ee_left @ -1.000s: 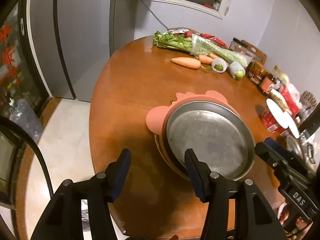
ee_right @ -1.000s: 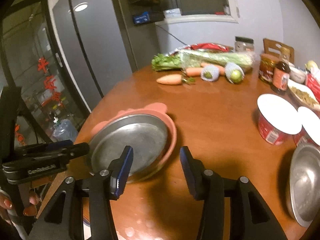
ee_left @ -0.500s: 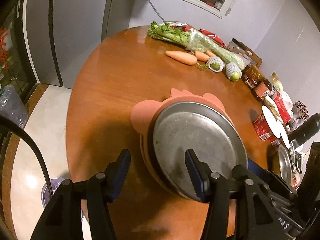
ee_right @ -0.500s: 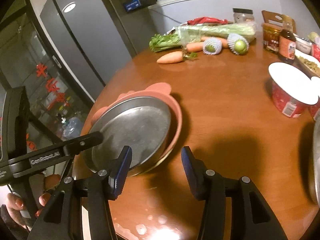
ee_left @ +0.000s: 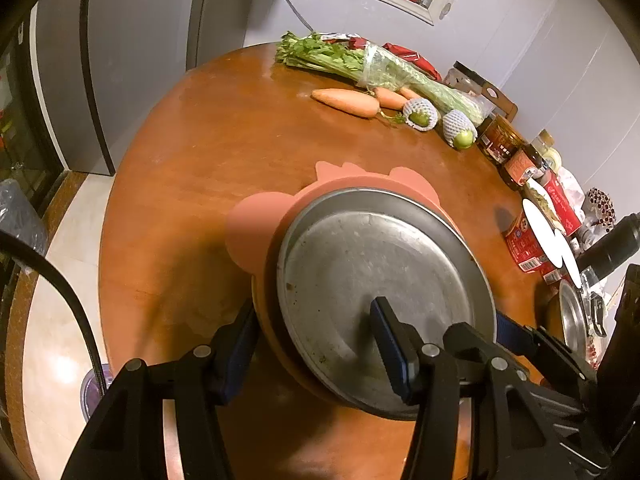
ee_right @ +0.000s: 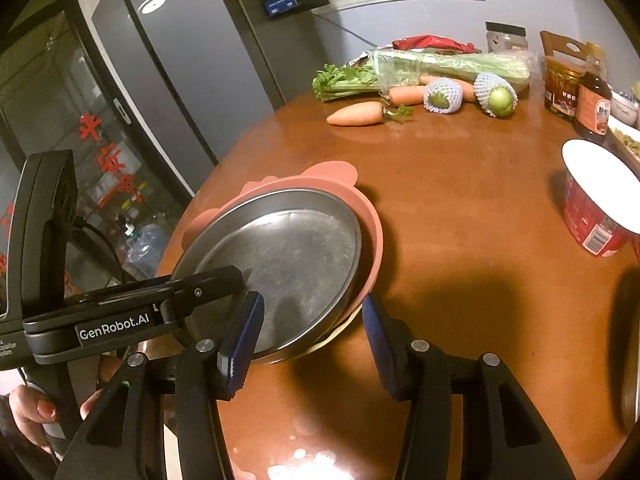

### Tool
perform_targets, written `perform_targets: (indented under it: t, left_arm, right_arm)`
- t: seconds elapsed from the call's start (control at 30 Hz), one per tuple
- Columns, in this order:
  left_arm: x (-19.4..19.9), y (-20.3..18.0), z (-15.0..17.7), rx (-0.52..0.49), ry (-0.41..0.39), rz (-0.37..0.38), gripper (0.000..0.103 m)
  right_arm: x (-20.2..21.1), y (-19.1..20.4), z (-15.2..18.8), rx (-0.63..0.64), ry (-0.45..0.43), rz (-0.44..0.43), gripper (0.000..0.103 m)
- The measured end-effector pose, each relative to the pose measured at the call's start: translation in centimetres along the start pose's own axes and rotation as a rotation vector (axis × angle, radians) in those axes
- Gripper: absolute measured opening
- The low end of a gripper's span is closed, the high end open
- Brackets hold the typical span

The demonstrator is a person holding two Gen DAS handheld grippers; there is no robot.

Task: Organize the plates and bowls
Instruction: 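Open the left tool to release the tray and pull it back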

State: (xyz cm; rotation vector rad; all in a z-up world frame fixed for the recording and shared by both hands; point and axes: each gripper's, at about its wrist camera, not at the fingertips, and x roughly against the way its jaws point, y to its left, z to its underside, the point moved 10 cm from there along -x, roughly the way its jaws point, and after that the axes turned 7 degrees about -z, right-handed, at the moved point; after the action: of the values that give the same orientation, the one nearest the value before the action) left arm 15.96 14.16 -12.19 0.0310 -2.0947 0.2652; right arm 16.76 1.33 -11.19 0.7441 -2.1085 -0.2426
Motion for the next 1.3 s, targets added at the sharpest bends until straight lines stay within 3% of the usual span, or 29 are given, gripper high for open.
perform_targets:
  t: [0.7,0.97,1.3]
  left_arm:
    - [-3.3,-6.9,-3.2,-0.077,0.037,0.016,0.056]
    - [-4.0,-7.1,-3.9,-0.069,0.035,0.005,0.057]
    - [-2.2,-5.9,-4.5,-0.082,-0.035,-0.070,0.057]
  right_arm:
    - [0.9,-7.3,-3.2,-0.023,-0.001,0.108,0.052]
    - [0.7,-8.4,-4.4,-0.010,-0.003,0.125,0.052]
    - [1.8,-8.3,-5.2,-0.015,-0.039,0.117,0.052]
